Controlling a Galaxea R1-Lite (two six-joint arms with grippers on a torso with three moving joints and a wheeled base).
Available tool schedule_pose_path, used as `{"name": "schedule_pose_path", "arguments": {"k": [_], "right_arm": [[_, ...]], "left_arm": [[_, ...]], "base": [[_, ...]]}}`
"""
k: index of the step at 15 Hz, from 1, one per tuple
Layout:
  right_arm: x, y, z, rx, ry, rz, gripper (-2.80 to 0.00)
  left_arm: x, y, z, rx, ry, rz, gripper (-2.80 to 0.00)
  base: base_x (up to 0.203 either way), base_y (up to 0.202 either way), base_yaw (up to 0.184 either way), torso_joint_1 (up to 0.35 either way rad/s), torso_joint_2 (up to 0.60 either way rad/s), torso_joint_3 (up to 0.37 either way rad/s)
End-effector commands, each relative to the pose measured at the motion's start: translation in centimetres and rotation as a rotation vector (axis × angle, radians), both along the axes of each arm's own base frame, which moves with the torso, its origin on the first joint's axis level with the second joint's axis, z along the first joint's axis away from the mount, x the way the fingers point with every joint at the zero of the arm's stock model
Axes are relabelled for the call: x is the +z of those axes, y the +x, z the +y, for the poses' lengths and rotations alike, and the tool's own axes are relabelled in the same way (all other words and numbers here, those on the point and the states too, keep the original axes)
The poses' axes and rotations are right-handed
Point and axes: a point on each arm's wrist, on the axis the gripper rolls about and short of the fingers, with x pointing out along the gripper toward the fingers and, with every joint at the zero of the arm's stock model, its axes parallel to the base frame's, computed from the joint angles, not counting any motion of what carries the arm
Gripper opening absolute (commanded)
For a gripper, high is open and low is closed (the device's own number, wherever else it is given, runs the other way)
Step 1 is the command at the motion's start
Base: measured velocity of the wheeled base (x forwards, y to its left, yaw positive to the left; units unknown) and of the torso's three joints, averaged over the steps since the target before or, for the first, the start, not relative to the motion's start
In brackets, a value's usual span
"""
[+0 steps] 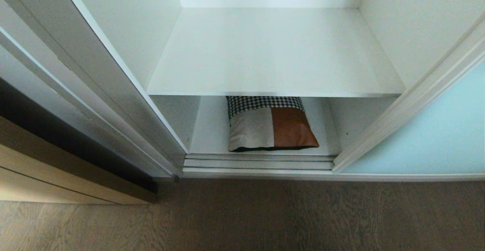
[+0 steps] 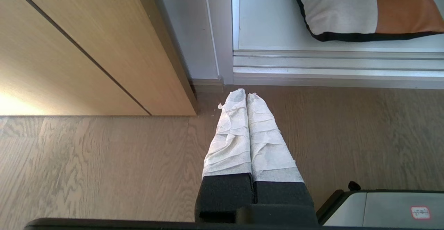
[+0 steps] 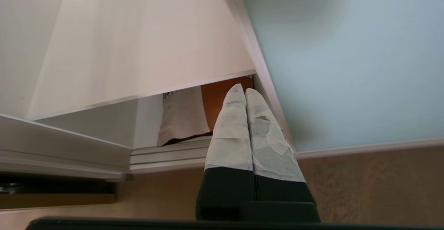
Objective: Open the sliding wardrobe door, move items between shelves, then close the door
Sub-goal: Close the door
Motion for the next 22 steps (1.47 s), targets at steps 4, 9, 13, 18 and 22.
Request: {"name": "schedule_pose_path", "arguments": {"k": [4, 9, 13, 18, 22], "right_arm": [[-0.6, 2.4, -0.8, 0.071, 0.059, 0.064, -2.8], [-0.8, 4.4, -1.3, 0.103, 0.065, 0.073, -2.8], [-0.7, 5.5, -2.1, 0.085, 0.071, 0.072, -2.8], [-0.6, 6.8, -2.8, 0.084, 0.108, 0.054, -2.8], [-0.6, 7.6, -3.1, 0.083, 0.11, 0.054, -2.8]], "left_arm": [[0.0, 0.0, 0.0, 0.0, 0.0, 0.003, -2.8], [0.0, 0.0, 0.0, 0.001, 0.0, 0.003, -2.8], [0.0, 0.0, 0.0, 0.0, 0.0, 0.003, -2.8], [0.0, 0.0, 0.0, 0.002, 0.0, 0.003, -2.8], [0.0, 0.0, 0.0, 0.002, 0.0, 0.003, -2.8]], "base": [[0.0, 0.0, 0.0, 0.0, 0.0, 0.0], [0.0, 0.0, 0.0, 0.0, 0.0, 0.0], [0.0, 0.0, 0.0, 0.0, 0.0, 0.0], [0.0, 0.0, 0.0, 0.0, 0.0, 0.0], [0.0, 0.0, 0.0, 0.0, 0.0, 0.0]]}}
